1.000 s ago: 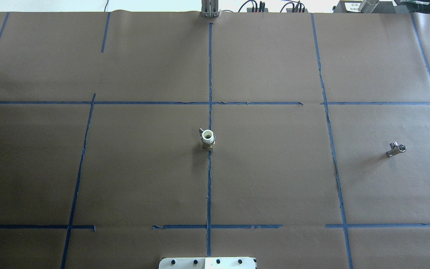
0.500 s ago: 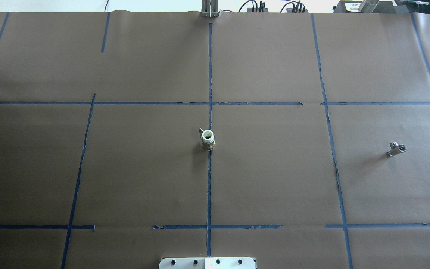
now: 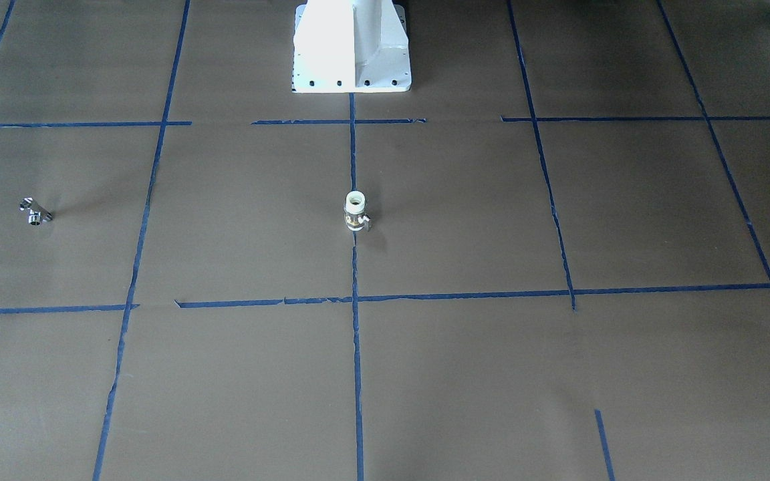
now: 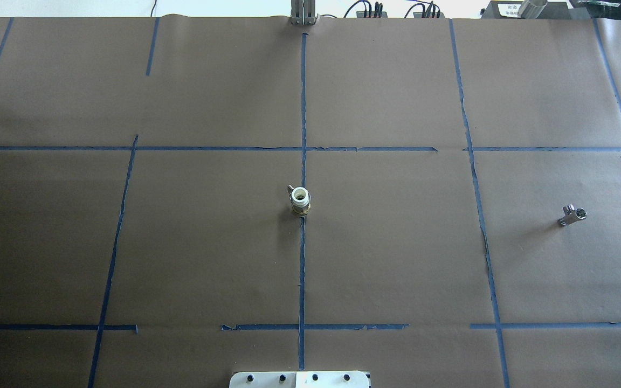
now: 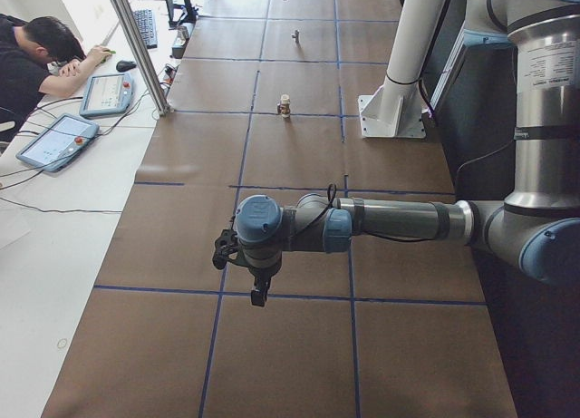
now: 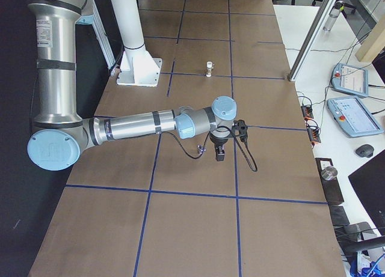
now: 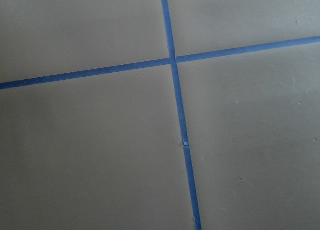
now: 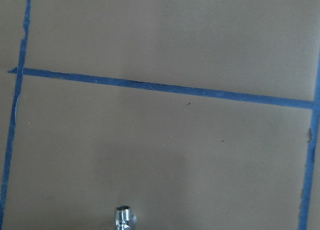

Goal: Assemble PPR valve and pipe with both arms
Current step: 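Lower the right gripper onto the chrome valve and grasp it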

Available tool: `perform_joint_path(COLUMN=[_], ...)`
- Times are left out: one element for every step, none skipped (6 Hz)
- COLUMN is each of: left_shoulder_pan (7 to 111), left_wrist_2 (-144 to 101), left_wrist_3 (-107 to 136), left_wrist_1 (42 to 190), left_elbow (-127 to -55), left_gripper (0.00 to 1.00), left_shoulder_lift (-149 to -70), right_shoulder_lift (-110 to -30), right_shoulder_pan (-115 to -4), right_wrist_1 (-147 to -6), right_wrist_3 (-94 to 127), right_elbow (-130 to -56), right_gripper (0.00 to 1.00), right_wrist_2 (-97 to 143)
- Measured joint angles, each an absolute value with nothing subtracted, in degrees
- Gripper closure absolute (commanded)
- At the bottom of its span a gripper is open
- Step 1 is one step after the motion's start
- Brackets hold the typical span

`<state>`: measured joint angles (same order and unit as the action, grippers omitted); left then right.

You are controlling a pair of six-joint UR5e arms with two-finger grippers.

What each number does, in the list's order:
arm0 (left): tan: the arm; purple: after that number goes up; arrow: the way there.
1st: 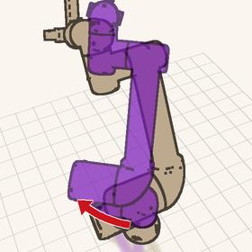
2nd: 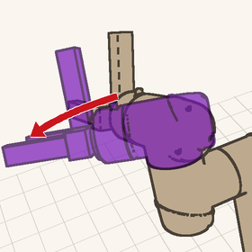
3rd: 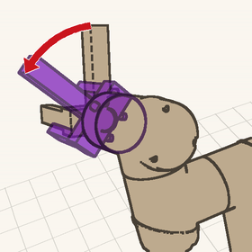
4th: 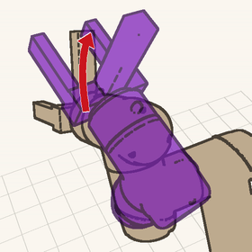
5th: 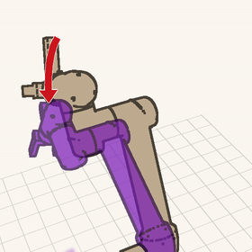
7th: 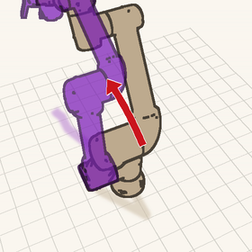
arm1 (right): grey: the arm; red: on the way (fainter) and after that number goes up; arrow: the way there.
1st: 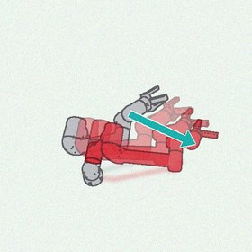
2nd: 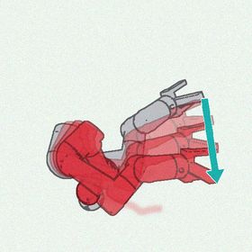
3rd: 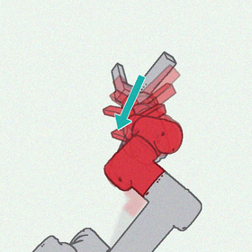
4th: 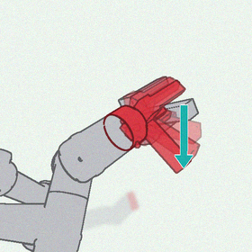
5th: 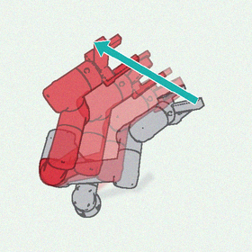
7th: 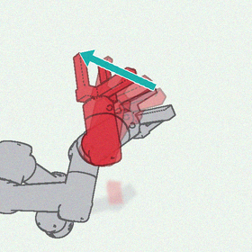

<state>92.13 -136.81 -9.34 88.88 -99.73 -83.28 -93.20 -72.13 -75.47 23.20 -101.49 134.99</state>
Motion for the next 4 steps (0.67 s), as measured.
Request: perform_joint_path(left_shoulder_pan=[92.1, 92.1, 92.1, 92.1], left_wrist_2=[-136.8, -136.8, -136.8, -136.8], left_wrist_3=[-9.4, -9.5, -9.5, -9.5], left_wrist_1=[88.9, 88.9, 88.9, 88.9], left_elbow=[-100.3, -100.5, -100.6, -100.6], left_gripper=[0.0, 0.0, 0.0, 0.0], left_shoulder_lift=[-83.1, -83.0, -82.6, -82.1], right_shoulder_lift=[-95.2, -97.1, -97.9, -98.1], right_shoulder_pan=[-67.6, -63.0, -59.5, -57.4], right_wrist_1=[-68.1, -62.5, -60.0, -59.2], right_wrist_3=[31.5, 36.7, 39.0, 39.7], right_elbow=[-101.5, -101.5, -101.2, -100.8], right_gripper=[0.01, 0.01, 0.01, 0.07], right_wrist_2=[132.3, 129.1, 126.3, 124.6])
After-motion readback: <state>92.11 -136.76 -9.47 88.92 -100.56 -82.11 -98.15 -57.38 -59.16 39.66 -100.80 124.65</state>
